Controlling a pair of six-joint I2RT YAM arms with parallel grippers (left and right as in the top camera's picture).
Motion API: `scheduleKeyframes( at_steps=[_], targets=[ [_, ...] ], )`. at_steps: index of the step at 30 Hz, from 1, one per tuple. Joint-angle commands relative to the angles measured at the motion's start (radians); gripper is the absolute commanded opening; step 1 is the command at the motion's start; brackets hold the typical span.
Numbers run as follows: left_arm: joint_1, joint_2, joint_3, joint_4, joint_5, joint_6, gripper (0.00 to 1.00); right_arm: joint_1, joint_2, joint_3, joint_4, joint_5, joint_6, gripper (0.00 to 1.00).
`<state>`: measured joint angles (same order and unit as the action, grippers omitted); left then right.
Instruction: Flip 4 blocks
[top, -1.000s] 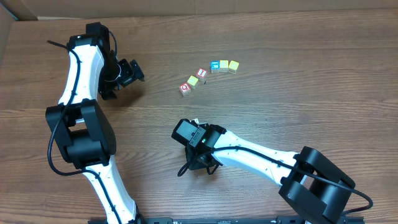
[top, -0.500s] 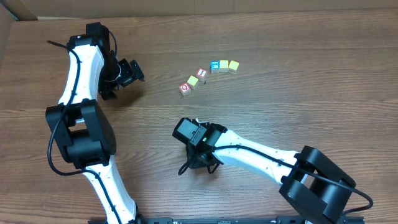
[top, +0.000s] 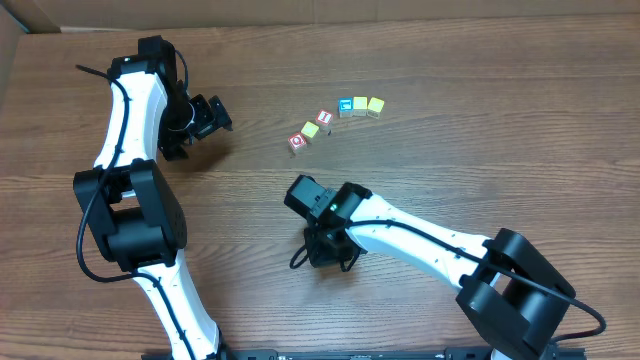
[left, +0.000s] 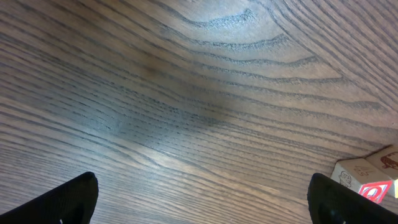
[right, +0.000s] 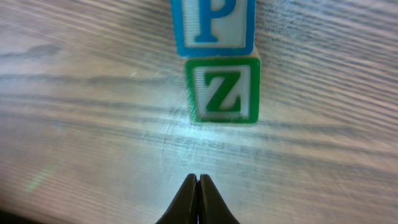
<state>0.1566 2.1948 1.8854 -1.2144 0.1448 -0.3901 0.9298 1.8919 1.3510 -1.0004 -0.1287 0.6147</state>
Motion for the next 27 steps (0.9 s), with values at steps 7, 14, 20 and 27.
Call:
scheduleKeyframes(
  at_steps=[7, 14, 20, 27],
  targets=[
    [-0.006, -0.003, 0.001, 0.000, -0.006, 0.001, 1.00, -0.154, -0.019, 0.199, -0.087, 0.067, -0.039, 0.04],
    [-0.006, -0.003, 0.001, 0.000, -0.006, 0.001, 1.00, -0.341, -0.016, 0.105, 0.023, -0.114, -0.040, 0.04],
    [-0.006, -0.003, 0.001, 0.000, -0.006, 0.001, 1.00, -0.352, -0.016, -0.041, 0.220, -0.150, -0.039, 0.04],
    [-0.006, -0.003, 0.001, 0.000, -0.006, 0.001, 1.00, -0.290, -0.016, -0.134, 0.357, -0.158, -0.015, 0.04]
  ],
)
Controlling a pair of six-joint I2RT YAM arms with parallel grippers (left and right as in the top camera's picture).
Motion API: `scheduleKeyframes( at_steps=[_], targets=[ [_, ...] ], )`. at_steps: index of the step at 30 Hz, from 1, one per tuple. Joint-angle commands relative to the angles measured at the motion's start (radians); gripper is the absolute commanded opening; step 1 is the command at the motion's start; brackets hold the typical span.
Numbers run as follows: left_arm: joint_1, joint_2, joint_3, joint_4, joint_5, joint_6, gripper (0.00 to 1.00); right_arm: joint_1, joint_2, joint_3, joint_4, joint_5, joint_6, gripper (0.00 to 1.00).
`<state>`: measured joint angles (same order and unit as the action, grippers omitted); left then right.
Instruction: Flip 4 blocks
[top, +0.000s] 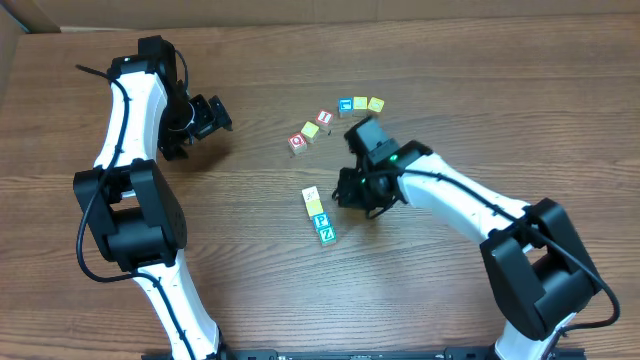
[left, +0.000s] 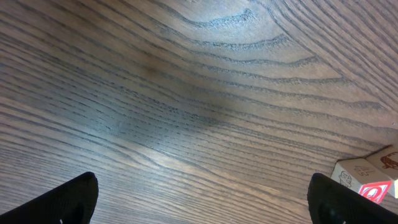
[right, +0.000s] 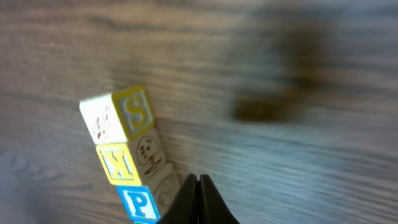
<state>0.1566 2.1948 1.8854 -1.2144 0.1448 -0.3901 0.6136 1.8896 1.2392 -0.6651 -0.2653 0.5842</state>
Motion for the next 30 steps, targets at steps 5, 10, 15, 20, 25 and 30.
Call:
scheduleKeyframes(
  at_steps=[5, 10, 15, 20, 25, 30],
  targets=[
    [-0.006, -0.003, 0.001, 0.000, -0.006, 0.001, 1.00, 0.043, -0.014, -0.042, 0.036, -0.008, 0.022, 0.04],
    [-0.006, -0.003, 0.001, 0.000, -0.006, 0.001, 1.00, 0.061, -0.014, -0.042, 0.042, -0.005, 0.021, 0.04],
    [-0.006, -0.003, 0.001, 0.000, -0.006, 0.001, 1.00, 0.077, -0.014, -0.042, 0.053, 0.022, 0.021, 0.04],
    [-0.006, -0.003, 0.001, 0.000, -0.006, 0.001, 1.00, 0.087, -0.014, -0.042, 0.060, 0.029, 0.021, 0.04],
    [-0.006, -0.003, 0.001, 0.000, -0.006, 0.001, 1.00, 0.090, -0.014, -0.042, 0.066, 0.029, 0.021, 0.04],
    [-0.006, -0.003, 0.001, 0.000, -0.006, 0.001, 1.00, 0.100, -0.014, -0.042, 0.066, 0.029, 0.021, 0.04]
  ],
)
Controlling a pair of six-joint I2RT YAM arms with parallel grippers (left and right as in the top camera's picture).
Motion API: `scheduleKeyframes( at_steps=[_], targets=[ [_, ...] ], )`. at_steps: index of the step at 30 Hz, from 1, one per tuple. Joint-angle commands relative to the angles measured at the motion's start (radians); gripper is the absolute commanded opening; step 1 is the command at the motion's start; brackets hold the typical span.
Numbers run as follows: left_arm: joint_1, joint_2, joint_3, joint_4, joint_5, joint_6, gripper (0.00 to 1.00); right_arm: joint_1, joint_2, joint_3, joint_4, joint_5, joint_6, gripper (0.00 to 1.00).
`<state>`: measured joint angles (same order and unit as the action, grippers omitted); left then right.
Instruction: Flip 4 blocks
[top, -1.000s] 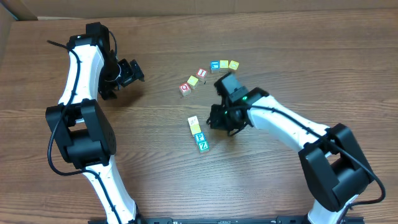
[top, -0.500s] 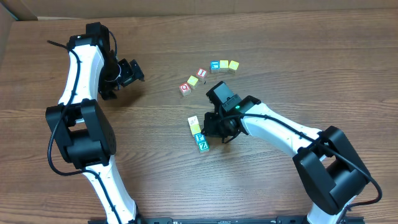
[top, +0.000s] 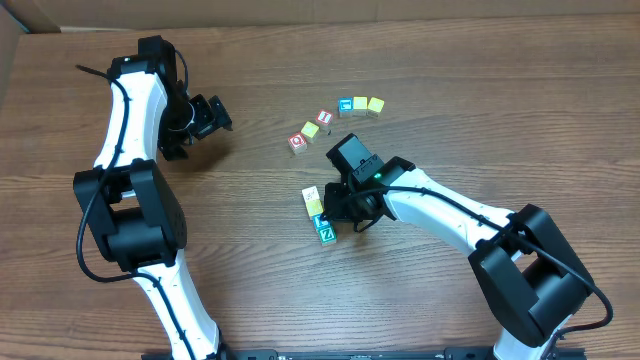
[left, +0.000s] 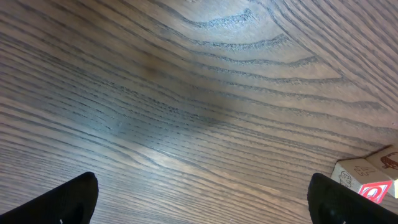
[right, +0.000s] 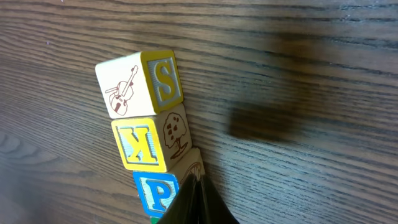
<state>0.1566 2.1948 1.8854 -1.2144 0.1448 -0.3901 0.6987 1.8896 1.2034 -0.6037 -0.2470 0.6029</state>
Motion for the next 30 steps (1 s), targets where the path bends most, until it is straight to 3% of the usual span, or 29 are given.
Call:
scheduleKeyframes(
  at_steps=[1, 30],
  targets=[
    [-0.006, -0.003, 0.001, 0.000, -0.006, 0.001, 1.00, 0.016, -0.014, -0.006, 0.003, 0.010, 0.002, 0.04],
    [-0.006, -0.003, 0.001, 0.000, -0.006, 0.001, 1.00, 0.006, -0.021, 0.038, -0.062, 0.074, 0.003, 0.04]
  ],
)
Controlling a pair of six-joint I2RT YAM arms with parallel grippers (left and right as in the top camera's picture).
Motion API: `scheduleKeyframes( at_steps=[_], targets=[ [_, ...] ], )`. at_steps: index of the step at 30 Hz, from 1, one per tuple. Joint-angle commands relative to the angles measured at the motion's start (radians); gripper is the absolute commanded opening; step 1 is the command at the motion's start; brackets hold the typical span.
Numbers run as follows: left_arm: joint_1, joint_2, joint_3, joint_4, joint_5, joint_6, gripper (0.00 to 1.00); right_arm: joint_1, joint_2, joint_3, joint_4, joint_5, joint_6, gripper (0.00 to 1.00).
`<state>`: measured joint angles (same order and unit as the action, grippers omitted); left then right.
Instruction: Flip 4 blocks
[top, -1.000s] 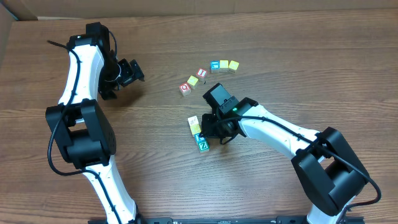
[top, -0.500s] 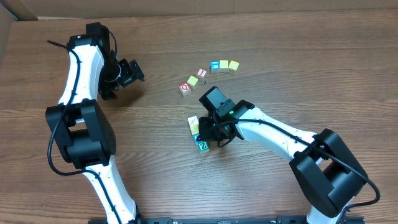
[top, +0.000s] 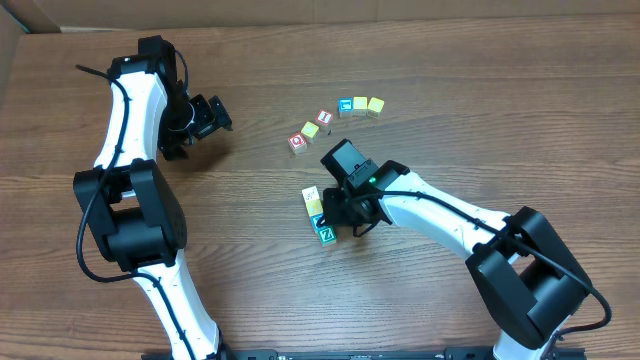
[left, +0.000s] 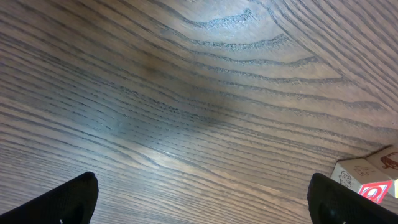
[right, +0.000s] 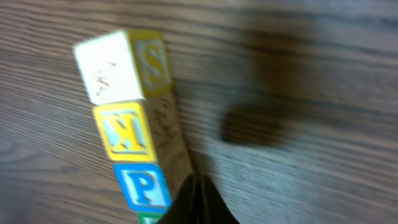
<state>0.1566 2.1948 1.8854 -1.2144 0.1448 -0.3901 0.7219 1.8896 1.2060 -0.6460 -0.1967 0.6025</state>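
Note:
A row of wooden letter blocks (top: 318, 214) lies mid-table: a white-topped block with a yellow S side (right: 117, 65), a yellow K block (right: 128, 131), a blue P block (right: 143, 186) and a green one at the near end (top: 327, 235). My right gripper (right: 198, 190) is shut with nothing in it; its tip is down against the right side of the row, beside the P block. In the overhead view it sits at the row's right (top: 352, 208). My left gripper (top: 212, 116) is open, far left, over bare wood.
Two more groups of blocks lie beyond the row: a red, a yellow and a red one (top: 310, 131), then a blue and two yellow ones (top: 360, 105). One of the red blocks shows at the left wrist view's right edge (left: 372, 183). A cardboard wall (top: 300, 15) runs along the back.
My right gripper, still shut, has shifted a little to the left and sits closer against the row beside the P block. The blocks and the left arm are as before.
At first my right gripper was shut at the near end of the row, facing the Z and P blocks. Then it was to the right of the row. After that it was down at the row's right side, where it is now.

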Motion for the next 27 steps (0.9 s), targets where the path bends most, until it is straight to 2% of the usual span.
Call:
scheduleKeyframes(
  at_steps=[1, 7, 11, 27],
  targets=[
    [-0.006, -0.003, 0.001, 0.000, -0.006, 0.001, 1.00, -0.022, -0.021, 0.036, -0.030, 0.020, 0.003, 0.04],
    [-0.006, -0.003, 0.001, 0.000, -0.006, 0.001, 1.00, -0.021, -0.021, 0.035, -0.113, 0.003, 0.060, 0.04],
    [-0.006, -0.003, 0.001, 0.000, -0.006, 0.001, 1.00, -0.009, -0.021, 0.027, -0.112, -0.069, 0.060, 0.04],
    [-0.006, -0.003, 0.001, 0.000, -0.006, 0.001, 1.00, -0.004, -0.021, 0.026, -0.116, -0.097, 0.090, 0.04]
  ],
)
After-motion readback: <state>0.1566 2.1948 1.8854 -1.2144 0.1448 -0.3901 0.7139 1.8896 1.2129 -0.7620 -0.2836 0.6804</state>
